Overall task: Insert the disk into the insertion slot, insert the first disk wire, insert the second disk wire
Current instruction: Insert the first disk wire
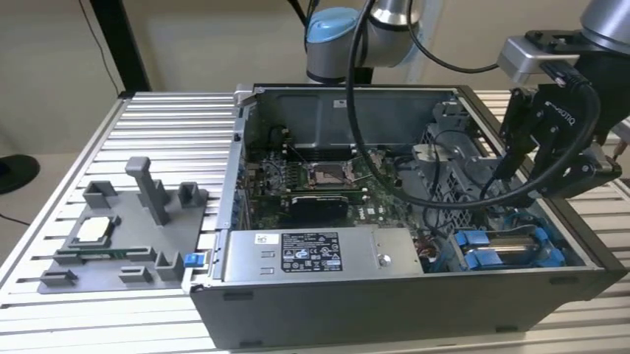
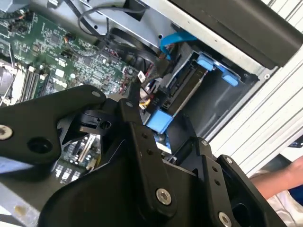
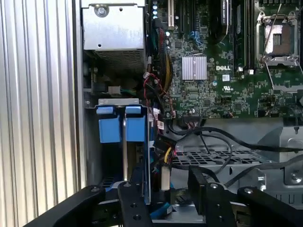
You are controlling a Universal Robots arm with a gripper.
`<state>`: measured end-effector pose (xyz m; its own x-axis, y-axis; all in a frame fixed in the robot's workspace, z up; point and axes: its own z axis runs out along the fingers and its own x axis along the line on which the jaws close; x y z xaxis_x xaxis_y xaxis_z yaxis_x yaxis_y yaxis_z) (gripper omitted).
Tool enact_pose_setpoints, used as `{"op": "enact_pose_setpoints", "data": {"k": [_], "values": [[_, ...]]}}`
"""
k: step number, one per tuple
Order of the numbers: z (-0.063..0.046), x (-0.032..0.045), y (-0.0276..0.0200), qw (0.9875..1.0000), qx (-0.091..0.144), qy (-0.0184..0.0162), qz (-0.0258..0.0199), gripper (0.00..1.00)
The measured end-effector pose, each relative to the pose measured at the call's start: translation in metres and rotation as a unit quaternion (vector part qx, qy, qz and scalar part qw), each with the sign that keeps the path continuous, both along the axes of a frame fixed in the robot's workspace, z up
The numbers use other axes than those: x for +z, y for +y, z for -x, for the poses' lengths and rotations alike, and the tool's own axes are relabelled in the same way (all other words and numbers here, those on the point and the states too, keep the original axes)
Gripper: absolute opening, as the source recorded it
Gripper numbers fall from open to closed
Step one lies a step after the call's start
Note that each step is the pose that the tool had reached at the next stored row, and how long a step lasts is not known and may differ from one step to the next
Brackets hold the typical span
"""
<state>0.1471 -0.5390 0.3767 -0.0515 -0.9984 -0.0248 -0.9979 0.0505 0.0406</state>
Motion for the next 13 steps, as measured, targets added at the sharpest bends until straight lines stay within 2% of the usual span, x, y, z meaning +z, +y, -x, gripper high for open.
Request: {"op": "enact_pose_setpoints", "data": {"k": [2,3,6,7,9,13], "values": [[-0.0029,-0.0013,0.0028,1.0,0.0,0.0,0.0028,1.0],[-0.0038,-0.0017,0.0029,1.0,0.0,0.0001,0.0068,1.0],[-0.0042,-0.0024,0.0029,0.9997,0.0,0.0005,0.0236,1.0],[-0.0042,-0.0028,0.0029,0.9996,0.0,0.0008,0.0274,1.0],[-0.0042,-0.0041,0.004,0.9995,0.0,0.0012,0.0325,1.0],[-0.004,-0.0068,0.0072,0.9993,-0.002,0.0016,0.0371,1.0]]}}
